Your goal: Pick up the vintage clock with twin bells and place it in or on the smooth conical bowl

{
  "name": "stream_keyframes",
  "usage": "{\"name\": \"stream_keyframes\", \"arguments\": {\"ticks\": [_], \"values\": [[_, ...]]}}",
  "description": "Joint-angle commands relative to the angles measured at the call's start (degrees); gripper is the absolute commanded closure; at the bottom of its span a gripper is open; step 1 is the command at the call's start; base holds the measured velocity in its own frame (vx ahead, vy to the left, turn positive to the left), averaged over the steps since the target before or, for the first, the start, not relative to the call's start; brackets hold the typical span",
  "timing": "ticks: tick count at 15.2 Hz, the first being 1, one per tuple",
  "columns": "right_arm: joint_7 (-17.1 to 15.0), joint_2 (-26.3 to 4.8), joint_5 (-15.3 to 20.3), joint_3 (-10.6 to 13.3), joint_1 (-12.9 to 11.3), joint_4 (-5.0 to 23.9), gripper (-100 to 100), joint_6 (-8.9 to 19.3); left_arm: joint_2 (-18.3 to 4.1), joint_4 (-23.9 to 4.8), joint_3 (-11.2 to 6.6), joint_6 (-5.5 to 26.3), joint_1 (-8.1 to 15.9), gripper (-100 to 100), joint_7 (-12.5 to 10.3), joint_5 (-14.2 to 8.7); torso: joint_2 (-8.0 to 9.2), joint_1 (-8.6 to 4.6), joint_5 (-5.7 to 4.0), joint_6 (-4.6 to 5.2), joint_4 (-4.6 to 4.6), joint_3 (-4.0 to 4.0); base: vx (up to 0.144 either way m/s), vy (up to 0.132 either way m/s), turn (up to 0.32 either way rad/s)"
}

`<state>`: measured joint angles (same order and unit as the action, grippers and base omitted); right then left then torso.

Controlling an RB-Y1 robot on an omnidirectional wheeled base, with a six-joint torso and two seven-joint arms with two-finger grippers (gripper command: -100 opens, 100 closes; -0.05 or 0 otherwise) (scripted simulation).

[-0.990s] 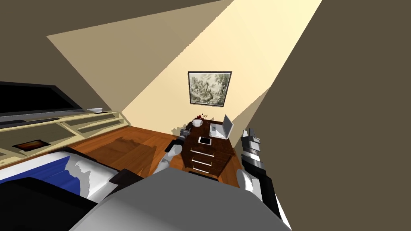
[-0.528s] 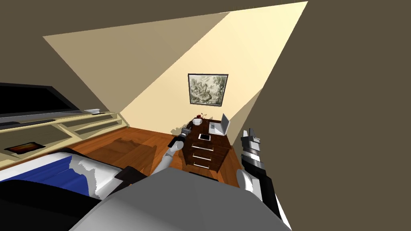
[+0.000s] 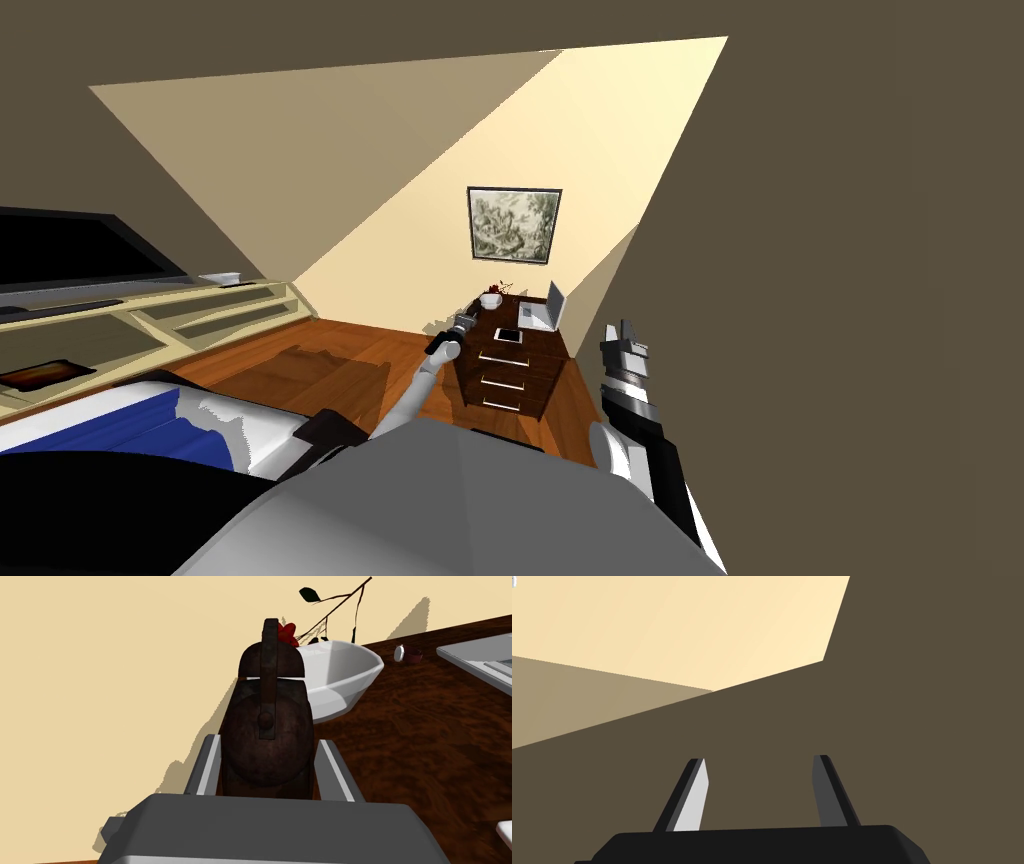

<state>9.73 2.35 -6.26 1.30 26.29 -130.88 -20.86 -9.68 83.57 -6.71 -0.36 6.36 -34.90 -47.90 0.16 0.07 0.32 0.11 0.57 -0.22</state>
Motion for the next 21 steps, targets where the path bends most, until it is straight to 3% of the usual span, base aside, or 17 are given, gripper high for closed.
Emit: {"name": "stream_keyframes", "arguments": {"ticks": [1,2,3,5,7,8,9,10,11,12,14,17,21], "values": [[0.0,0.0,0.0,0.0,0.0,0.0,0,0.0,-0.1,-1.7,-0.65,0.4,1.7,100,-0.2,0.2,0.00,0.00,0.00,0.00,0.00,0.00,-0.068,-0.006,-0.033],[0.0,0.0,0.0,0.0,0.0,0.0,0,0.0,-0.4,-3.6,-1.31,0.8,3.6,100,-0.4,0.4,-0.02,0.00,0.00,-0.01,-0.01,0.00,-0.065,-0.009,-0.034],[0.0,0.0,0.0,0.0,0.0,0.0,0,0.0,-0.4,-3.6,-1.31,0.8,3.6,100,-0.4,0.4,-0.04,-0.02,-0.01,0.01,-0.03,0.00,-0.056,-0.008,-0.029],[0.0,0.0,0.0,0.0,0.0,0.0,0,0.0,-0.8,-6.9,-2.58,1.4,6.8,100,-0.8,0.9,-0.07,-0.03,-0.02,0.01,-0.07,0.01,-0.057,-0.006,-0.034],[0.0,0.0,0.0,0.0,0.0,0.0,0,0.0,-1.0,-9.0,-3.18,1.7,9.1,100,-1.1,1.2,-0.01,-0.04,-0.03,0.01,-0.11,0.05,-0.061,-0.007,-0.022],[0.0,0.0,0.0,0.0,0.0,0.0,0,0.0,-1.0,-9.0,-3.18,1.7,9.2,100,-1.1,1.2,0.01,-0.04,-0.04,0.01,-0.14,0.08,-0.049,-0.005,-0.013],[0.0,0.0,0.0,0.0,0.0,0.0,0,0.0,-1.2,-10.8,-3.74,1.9,11.0,100,-1.4,1.5,0.02,-0.05,-0.04,0.01,-0.16,0.10,-0.043,-0.011,-0.008],[0.0,0.0,0.0,0.0,0.0,0.0,0,0.0,-1.2,-10.8,-3.74,1.9,11.0,100,-1.4,1.5,0.01,-0.07,-0.06,0.02,-0.20,0.11,-0.031,-0.012,-0.010],[0.0,0.0,0.0,0.0,0.0,0.0,0,0.0,-1.3,-12.5,-4.27,2.1,12.8,100,-1.7,1.9,0.01,-0.08,-0.06,0.00,-0.20,0.11,-0.024,-0.015,-0.004],[0.0,0.0,0.0,0.0,0.0,0.0,0,0.0,-1.3,-12.5,-4.27,2.1,12.8,100,-1.7,1.9,0.00,-0.11,-0.08,0.00,-0.24,0.13,-0.015,-0.018,0.002],[0.0,0.0,0.0,0.0,0.0,0.0,0,0.0,-1.5,-15.5,-5.19,2.3,15.9,100,-2.4,2.8,-0.02,-0.15,-0.10,0.00,-0.27,0.14,-0.009,-0.020,0.013],[0.0,0.0,0.0,0.0,0.0,0.0,0,0.0,-1.6,-17.2,-5.58,2.4,18.0,100,-2.9,3.3,-0.07,-0.22,-0.15,0.05,-0.36,0.16,0.004,-0.021,0.035],[0.0,0.0,0.0,0.0,0.0,0.0,0,0.0,-1.6,-21.6,-6.51,2.3,23.0,100,-4.3,5.2,-0.46,-0.45,-0.28,0.38,-0.52,0.05,0.035,-0.021,0.050]]}}
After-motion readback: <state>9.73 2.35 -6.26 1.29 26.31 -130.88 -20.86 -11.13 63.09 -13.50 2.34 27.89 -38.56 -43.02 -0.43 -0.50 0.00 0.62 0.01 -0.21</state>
